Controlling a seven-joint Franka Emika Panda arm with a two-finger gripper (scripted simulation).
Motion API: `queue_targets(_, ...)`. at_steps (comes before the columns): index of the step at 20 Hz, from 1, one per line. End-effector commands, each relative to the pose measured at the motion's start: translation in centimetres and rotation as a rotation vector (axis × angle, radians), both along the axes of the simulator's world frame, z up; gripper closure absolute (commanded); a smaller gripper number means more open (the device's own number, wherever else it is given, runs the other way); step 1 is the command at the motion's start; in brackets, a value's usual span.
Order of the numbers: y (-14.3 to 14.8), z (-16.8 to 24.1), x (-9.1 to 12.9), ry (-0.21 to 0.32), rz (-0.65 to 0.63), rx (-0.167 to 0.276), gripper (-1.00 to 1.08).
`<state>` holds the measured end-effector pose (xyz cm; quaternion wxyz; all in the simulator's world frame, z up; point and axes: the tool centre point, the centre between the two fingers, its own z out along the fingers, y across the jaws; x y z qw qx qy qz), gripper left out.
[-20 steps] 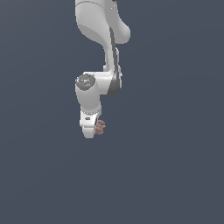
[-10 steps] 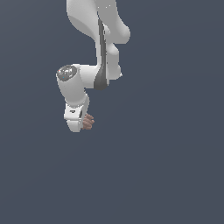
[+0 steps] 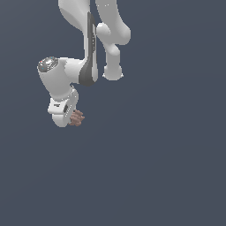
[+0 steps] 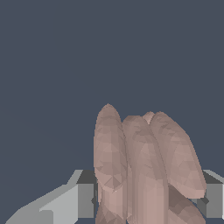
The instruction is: Pick up the object and move it to a goal position.
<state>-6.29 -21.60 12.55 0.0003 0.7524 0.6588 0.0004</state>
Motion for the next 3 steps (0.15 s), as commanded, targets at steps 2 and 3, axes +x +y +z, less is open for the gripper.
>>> queue_targets(2, -0.69, 0.24, -0.18, 0.001, 0.002, 0.0, 1.08)
queue_targets(3, -0.73, 0.26, -0.19, 0.001, 0.002, 0.0, 1.08)
